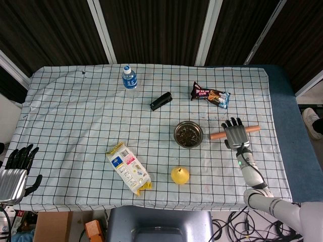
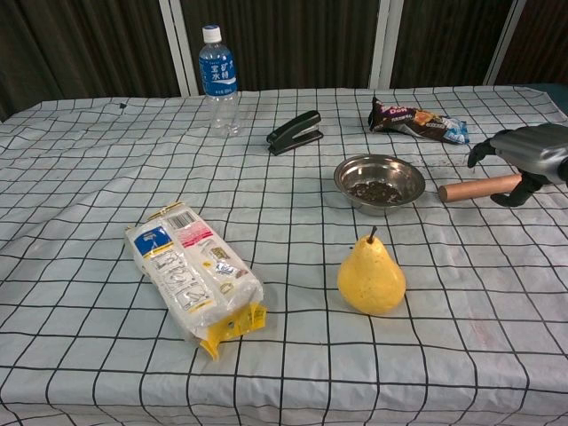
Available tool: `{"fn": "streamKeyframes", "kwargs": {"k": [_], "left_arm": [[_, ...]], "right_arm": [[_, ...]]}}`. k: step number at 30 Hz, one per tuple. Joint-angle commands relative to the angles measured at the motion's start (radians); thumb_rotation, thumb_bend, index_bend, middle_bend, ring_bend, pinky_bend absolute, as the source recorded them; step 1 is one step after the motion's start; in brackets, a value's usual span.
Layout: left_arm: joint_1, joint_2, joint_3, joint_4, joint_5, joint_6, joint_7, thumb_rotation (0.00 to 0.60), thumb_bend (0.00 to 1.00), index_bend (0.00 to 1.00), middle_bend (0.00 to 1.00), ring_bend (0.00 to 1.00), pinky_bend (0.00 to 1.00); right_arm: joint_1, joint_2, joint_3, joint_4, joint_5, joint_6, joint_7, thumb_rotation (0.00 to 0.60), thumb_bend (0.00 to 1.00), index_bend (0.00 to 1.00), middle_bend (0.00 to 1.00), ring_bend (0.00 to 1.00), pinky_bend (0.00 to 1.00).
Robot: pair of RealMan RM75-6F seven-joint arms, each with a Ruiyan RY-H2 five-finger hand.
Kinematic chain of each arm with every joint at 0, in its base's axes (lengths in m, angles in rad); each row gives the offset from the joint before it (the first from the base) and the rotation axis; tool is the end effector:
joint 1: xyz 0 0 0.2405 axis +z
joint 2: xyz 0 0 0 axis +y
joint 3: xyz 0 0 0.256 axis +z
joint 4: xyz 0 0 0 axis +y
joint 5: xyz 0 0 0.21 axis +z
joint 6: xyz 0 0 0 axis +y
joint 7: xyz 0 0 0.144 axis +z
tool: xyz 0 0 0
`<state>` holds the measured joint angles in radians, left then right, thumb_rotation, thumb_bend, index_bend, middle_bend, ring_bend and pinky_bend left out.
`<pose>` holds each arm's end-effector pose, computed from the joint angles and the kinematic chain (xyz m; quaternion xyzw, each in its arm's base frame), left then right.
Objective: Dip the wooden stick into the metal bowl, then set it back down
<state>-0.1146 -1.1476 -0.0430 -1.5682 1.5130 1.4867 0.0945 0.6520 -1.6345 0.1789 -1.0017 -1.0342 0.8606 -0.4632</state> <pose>-0.3105 0.1894 0.1526 -0.6233 -0.3440 -0.3667 0.5989 -0.2794 -0.3801 0.0056 0.7192 -0.3371 0.1990 0.5741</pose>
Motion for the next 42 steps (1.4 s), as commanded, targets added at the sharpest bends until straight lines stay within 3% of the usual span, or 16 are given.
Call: {"fn": "streamKeyframes", "kwargs": {"k": [1, 14, 24, 28, 31, 42], "left_arm": [[0.002, 0.001, 0.001, -0.001, 0.000, 0.001, 0.001, 0.600, 0.38, 0.00, 0.00, 0.00, 0.00], [-0.001, 0.004, 0.003, 0.000, 0.005, -0.002, -0.010, 0.600, 0.38, 0.00, 0.00, 0.00, 0.00], [-0.005, 0.002, 0.005, 0.006, 0.009, -0.008, -0.031, 0.600, 0.37, 0.00, 0.00, 0.00, 0.00], [-0.003, 0.005, 0.004, 0.003, 0.007, -0.004, -0.036, 0.600, 0.37, 0.00, 0.00, 0.00, 0.00], [-0.001, 0.007, 0.004, 0.004, 0.007, -0.002, -0.039, 0.600, 0.37, 0.00, 0.00, 0.00, 0.00], [0.004, 0.008, 0.003, -0.002, -0.001, 0.001, -0.032, 0.600, 0.37, 0.00, 0.00, 0.00, 0.01]], "right_arm": [[0.001, -0.007, -0.001, 0.004, 0.002, 0.001, 0.000, 0.600, 0.31, 0.23, 0.17, 0.06, 0.11], [0.011, -0.052, -0.001, 0.065, 0.009, -0.001, -0.019, 0.600, 0.31, 0.40, 0.24, 0.11, 0.14], [0.015, -0.085, 0.003, 0.113, 0.003, -0.004, -0.003, 0.600, 0.31, 0.48, 0.29, 0.15, 0.16], [0.011, -0.095, 0.014, 0.125, -0.016, 0.028, 0.031, 0.600, 0.31, 0.62, 0.39, 0.26, 0.23], [0.005, -0.090, 0.020, 0.117, -0.044, 0.062, 0.070, 0.600, 0.31, 0.72, 0.46, 0.33, 0.25], [-0.096, 0.017, 0.063, -0.056, -0.177, 0.274, 0.450, 0.600, 0.31, 0.83, 0.56, 0.42, 0.34]]}}
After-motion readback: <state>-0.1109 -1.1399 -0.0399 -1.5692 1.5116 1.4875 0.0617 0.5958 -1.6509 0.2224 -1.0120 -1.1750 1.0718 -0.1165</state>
